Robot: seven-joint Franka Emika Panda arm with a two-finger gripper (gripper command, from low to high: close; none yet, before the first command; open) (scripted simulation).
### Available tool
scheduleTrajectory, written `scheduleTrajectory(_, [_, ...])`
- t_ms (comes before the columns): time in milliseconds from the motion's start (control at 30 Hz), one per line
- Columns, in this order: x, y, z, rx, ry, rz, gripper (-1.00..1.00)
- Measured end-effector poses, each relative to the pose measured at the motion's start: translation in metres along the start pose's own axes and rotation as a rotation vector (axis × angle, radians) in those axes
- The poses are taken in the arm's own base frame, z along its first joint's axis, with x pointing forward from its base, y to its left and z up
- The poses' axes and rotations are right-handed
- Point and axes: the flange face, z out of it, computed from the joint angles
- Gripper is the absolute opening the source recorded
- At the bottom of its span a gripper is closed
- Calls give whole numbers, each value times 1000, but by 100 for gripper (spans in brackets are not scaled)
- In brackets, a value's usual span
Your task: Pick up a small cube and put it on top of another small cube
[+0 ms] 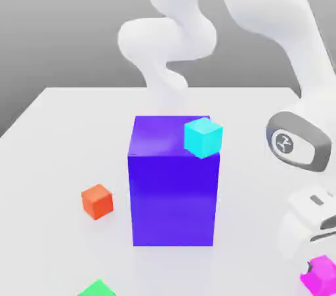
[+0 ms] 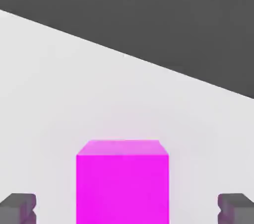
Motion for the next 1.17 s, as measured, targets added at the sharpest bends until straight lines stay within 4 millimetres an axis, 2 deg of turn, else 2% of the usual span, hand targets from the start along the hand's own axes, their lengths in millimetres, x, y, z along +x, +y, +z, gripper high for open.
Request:
scheduleTrajectory(200, [0,0,4,1,0,0,-100])
scheduleTrajectory(267, [0,-1,-12,2,-1,1,-100])
scheduleTrajectory(333, [0,-1,-39,2,-1,1,-100])
scheduleTrajectory(367, [3,2,-51,-1,-1,7,-100])
scheduleTrajectory(400, [16,12,-56,-7,0,34,-100])
scheduleTrajectory(467, [49,41,-62,-20,1,105,-100])
scheduleTrajectory(567, [101,93,-69,-34,0,230,-100])
scheduleTrajectory(667, [146,154,-78,-38,-1,358,-100])
scheduleTrajectory(767, [183,219,-91,-31,-3,488,-100])
scheduleTrajectory(900, [215,306,-106,-6,-2,652,-100])
scheduleTrajectory(967, [220,321,-87,-1,-1,679,-100])
scheduleTrajectory(1033, [221,324,-58,0,-1,685,-100])
scheduleTrajectory(1067, [221,325,-51,0,0,687,100])
scheduleTrajectory(1167, [221,325,-51,0,0,687,100])
